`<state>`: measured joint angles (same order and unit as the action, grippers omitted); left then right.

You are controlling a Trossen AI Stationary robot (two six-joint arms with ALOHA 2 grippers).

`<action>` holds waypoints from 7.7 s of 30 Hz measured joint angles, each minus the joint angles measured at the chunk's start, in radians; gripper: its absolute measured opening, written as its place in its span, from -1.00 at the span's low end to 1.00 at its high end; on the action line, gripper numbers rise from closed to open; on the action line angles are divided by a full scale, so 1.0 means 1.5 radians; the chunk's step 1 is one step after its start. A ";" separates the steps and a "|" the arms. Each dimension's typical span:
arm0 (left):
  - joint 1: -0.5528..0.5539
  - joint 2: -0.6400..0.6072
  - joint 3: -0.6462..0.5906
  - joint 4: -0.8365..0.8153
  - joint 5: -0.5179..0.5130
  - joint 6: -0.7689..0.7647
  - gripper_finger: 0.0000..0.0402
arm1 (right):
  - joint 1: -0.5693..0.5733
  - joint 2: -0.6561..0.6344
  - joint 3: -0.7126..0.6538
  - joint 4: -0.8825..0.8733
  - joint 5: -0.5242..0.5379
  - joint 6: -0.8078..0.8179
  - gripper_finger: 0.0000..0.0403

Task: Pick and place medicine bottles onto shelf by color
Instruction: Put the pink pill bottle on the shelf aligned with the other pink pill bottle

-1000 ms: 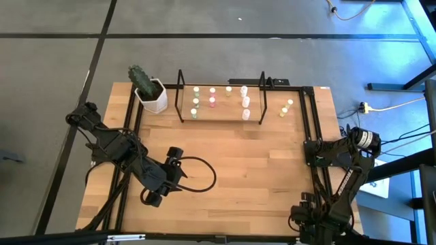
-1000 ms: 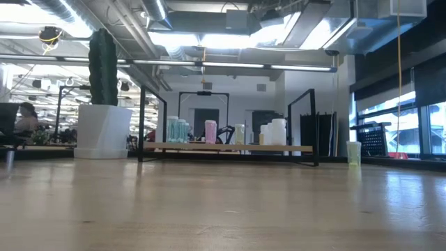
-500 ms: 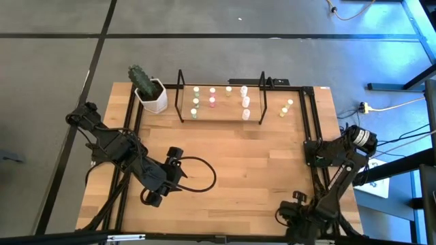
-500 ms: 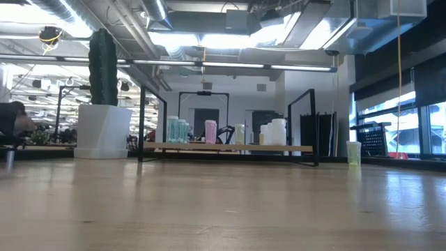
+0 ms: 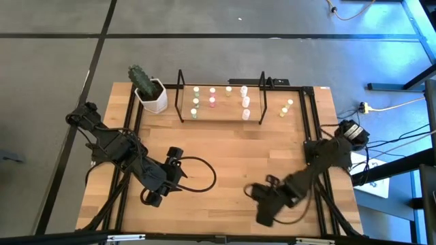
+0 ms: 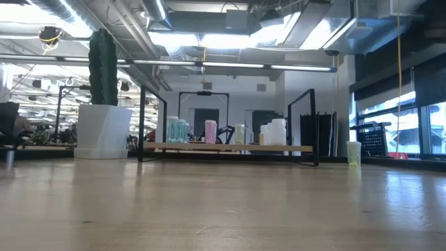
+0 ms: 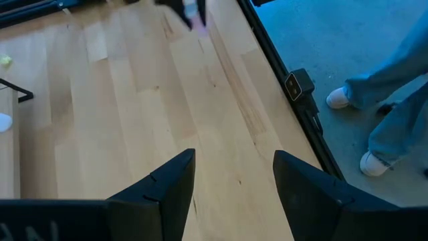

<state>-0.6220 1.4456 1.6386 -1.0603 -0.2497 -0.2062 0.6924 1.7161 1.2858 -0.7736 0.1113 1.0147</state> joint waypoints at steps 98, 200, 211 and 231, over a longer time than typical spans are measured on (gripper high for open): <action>0.061 0.000 0.000 0.002 -0.187 -0.066 -0.03 | -0.346 0.145 0.101 0.012 -0.052 -0.403 0.00; 0.260 0.350 0.000 0.244 0.035 0.015 -0.03 | 0.057 -0.254 0.194 -0.331 0.457 -0.117 0.00; 0.261 0.350 0.000 0.244 0.035 0.000 -0.03 | 0.057 -0.366 0.042 -0.206 0.467 -0.088 0.00; 0.266 0.350 0.000 0.244 0.033 -0.002 -0.03 | 0.057 -0.375 0.040 -0.205 0.465 -0.124 0.00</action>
<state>-0.2234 1.9709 1.6382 -0.6941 -0.1997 -0.2092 0.7776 1.1538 1.3464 -1.0809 0.8093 0.8288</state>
